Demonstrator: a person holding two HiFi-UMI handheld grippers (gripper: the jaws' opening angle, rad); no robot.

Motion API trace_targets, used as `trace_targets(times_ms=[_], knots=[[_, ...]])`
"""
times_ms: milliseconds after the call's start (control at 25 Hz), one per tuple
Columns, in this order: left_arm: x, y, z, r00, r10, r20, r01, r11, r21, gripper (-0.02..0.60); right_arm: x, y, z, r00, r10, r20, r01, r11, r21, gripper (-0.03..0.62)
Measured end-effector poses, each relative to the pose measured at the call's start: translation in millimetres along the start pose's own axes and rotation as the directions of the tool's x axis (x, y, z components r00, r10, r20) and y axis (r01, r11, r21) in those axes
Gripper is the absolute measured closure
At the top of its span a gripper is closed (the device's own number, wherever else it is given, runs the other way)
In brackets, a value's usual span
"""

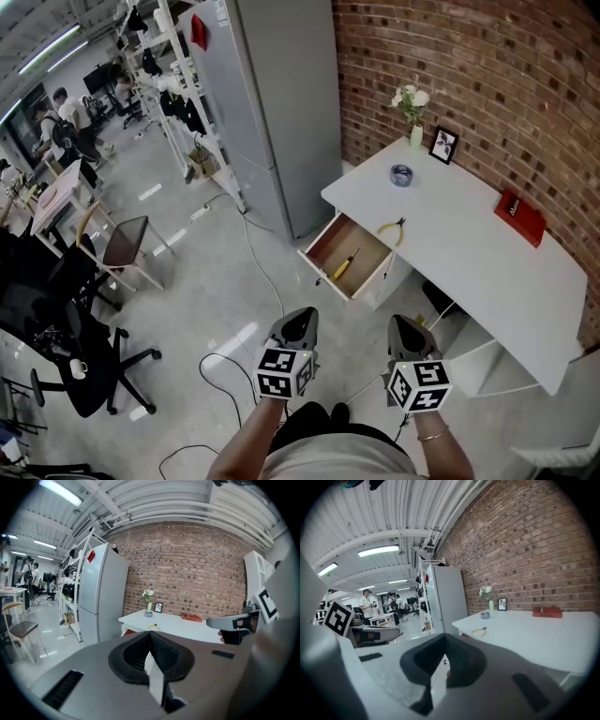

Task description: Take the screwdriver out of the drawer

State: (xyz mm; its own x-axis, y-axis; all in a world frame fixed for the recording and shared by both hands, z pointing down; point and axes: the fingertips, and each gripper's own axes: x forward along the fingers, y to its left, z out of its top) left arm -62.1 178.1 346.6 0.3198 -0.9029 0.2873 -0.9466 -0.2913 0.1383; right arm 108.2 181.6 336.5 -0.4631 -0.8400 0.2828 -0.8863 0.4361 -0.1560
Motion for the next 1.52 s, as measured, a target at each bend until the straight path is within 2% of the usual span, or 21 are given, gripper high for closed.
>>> trace_targets(times_ms=[120,400,760,1080,1520], knots=[[0.1,-1.6,1.8,1.0,0.003,0.008,-0.003,1.0,0.004,0.588,-4.2,-7.3,3.8,1.0,-0.022,0.019,0.022,1.0,-0.006,0.592],[11.5,-6.5,2.6,1.0,-0.022,-0.003,0.022,1.0,-0.019,0.495,-4.6,-15.1,-0.5,1.0,-0.027,0.008,0.027,1.0,0.002,0.592],[32.3,7.0,-7.3,0.999,-0.024,-0.036,0.022,0.999,-0.045,0.437,19.0,-12.2,-11.6,0.999,-0.022,-0.04,0.023,1.0,0.006,0.592],[74.6,42.7,-8.9,0.998,-0.036,-0.06,0.031,0.997,-0.069,0.422,67.5,-17.3,-5.6,0.997,-0.045,-0.069,0.045,0.999,0.001,0.592],[161.2,101.1,4.6,0.993,-0.071,-0.098,0.065,0.996,-0.06,0.403,169.7,-29.6,16.0,0.991,-0.093,-0.094,0.092,0.996,-0.019,0.592]])
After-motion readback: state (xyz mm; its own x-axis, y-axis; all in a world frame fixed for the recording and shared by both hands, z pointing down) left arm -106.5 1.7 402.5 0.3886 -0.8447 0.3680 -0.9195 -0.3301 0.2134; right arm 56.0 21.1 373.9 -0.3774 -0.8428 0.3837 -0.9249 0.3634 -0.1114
